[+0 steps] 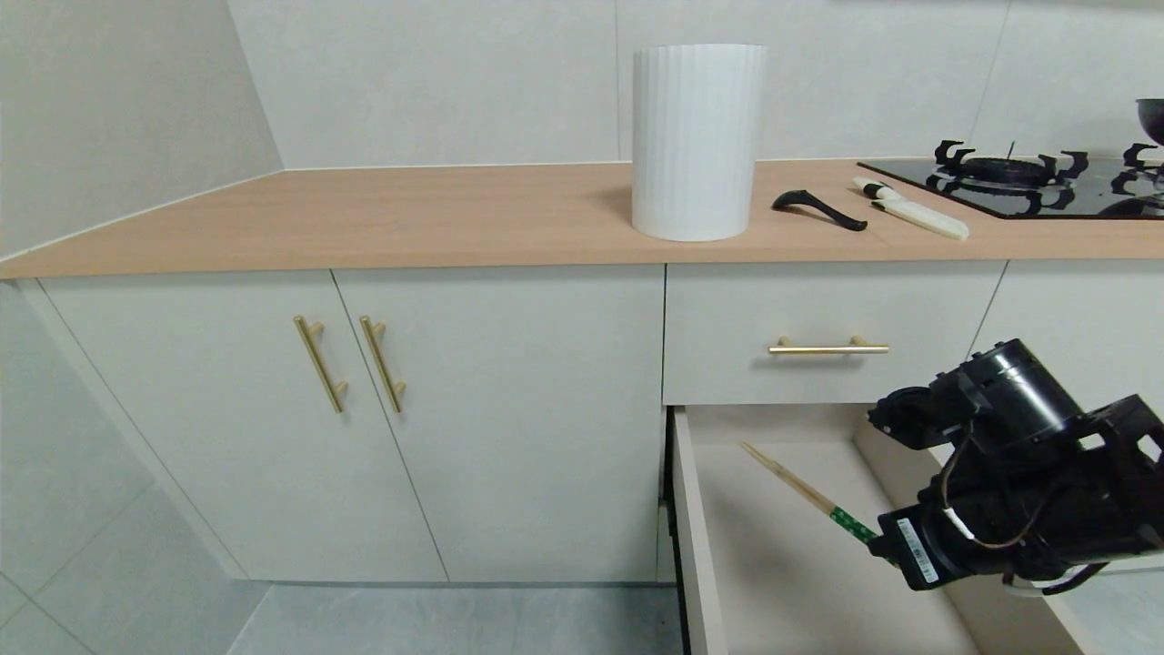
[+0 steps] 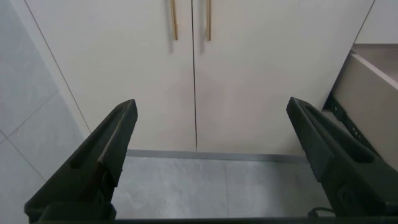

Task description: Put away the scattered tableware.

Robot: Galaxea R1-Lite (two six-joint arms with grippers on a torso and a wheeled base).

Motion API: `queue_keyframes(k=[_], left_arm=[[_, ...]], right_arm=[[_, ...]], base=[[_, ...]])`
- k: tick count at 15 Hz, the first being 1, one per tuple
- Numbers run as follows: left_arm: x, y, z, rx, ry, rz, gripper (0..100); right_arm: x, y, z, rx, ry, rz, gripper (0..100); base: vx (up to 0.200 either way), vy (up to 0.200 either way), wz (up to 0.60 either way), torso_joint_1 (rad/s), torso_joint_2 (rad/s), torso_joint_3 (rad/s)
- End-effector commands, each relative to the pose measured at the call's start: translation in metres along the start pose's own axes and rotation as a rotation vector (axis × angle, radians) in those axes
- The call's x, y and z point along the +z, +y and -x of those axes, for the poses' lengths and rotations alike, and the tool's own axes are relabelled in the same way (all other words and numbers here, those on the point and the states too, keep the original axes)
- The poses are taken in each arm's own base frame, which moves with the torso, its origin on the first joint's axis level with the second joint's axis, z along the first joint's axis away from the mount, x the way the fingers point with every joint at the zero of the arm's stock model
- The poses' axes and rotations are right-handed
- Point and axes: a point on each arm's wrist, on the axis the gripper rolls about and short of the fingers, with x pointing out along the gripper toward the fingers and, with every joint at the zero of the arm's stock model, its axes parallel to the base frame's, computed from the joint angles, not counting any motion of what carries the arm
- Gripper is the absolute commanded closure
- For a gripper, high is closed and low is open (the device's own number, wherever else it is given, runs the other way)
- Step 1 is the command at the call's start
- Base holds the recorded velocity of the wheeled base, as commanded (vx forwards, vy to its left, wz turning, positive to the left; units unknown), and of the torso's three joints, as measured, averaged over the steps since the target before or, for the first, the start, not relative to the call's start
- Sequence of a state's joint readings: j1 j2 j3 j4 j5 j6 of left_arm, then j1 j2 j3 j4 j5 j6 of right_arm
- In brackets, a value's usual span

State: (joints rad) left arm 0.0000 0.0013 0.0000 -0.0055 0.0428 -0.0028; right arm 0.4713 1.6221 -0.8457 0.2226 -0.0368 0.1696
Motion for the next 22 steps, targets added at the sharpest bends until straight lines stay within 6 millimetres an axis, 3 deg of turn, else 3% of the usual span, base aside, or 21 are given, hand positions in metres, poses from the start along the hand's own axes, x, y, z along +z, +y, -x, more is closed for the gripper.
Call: queue_keyframes(k=[1,4,10,12,17,22], left_arm=[[0.0,0.0,0.0,0.0,0.0,0.0,0],[0.0,0.0,0.0,0.0,0.0,0.0,0],[0.0,0.0,0.0,0.0,0.0,0.0,0],[0.0,0.0,0.0,0.0,0.0,0.0,0],[0.0,0.0,0.0,0.0,0.0,0.0,0],[0.0,0.0,0.0,0.0,0.0,0.0,0]], right_arm=[[0.004,-0.007,-0.051,-0.031,0.082,-0.059,100],[0.008,-0.005,-0.104,-0.033,0.065,-0.173,100],[0.004,0.002,-0.158,-0.015,0.024,-0.291,100],[-0.007,0.008,-0.176,-0.028,0.071,-0.277,100],[-0.02,0.02,-0.199,-0.076,0.112,-0.234,100],[-0.018,0.02,-0.2,-0.079,0.106,-0.237,100]], base=[[0.0,0.0,0.0,0.0,0.0,0.0],[0.0,0.0,0.0,0.0,0.0,0.0],[0.0,0.0,0.0,0.0,0.0,0.0],[0.0,0.0,0.0,0.0,0.0,0.0],[0.0,0.0,0.0,0.0,0.0,0.0],[0.0,0.0,0.0,0.0,0.0,0.0]])
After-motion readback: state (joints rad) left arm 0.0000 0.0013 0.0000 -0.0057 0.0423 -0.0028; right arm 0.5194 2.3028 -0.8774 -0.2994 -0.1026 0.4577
